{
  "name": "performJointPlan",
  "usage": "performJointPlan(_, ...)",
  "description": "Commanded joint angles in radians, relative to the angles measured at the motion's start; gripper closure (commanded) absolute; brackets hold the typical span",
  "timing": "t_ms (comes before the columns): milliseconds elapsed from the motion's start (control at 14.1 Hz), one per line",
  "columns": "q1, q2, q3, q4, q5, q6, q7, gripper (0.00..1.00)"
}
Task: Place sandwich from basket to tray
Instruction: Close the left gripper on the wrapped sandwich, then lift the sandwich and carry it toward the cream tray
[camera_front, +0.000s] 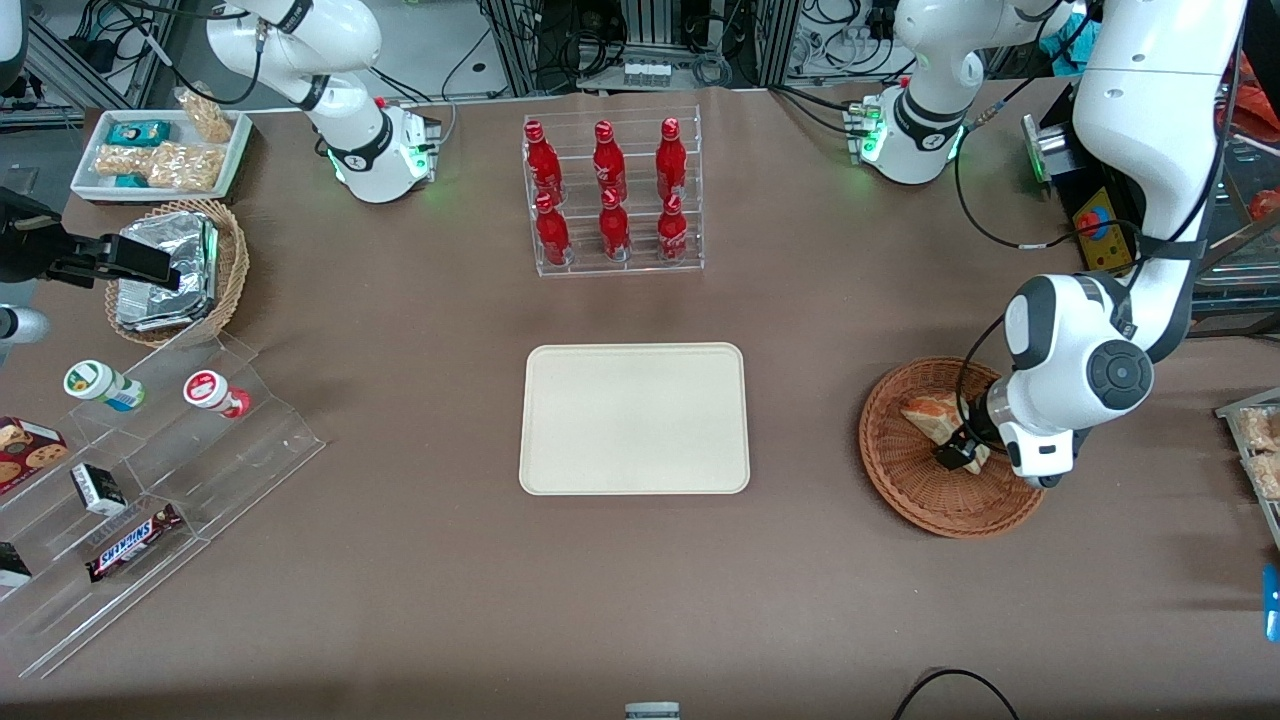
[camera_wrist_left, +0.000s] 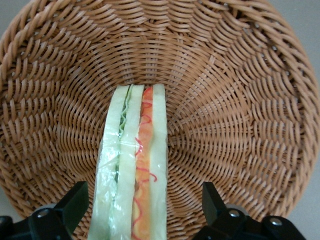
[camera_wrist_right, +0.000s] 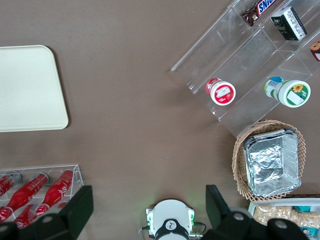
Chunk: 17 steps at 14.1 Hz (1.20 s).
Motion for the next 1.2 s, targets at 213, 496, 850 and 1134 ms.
performJointPlan(213,-0.017,-0.013,0.001,-0.022,0.007,-0.02,0.003,0.81)
performJointPlan(496,-0.046,-0.099,0.0,-0.008,0.042,-0.188,0.114,0.88)
performJointPlan(850,-0.147,-0.143,-0.003,0.034,0.067,-0.273,0.151,0.87)
performJointPlan(1134,-0.284,-0.116,-0.003,0.047,0.075,-0.246,0.153,0.88)
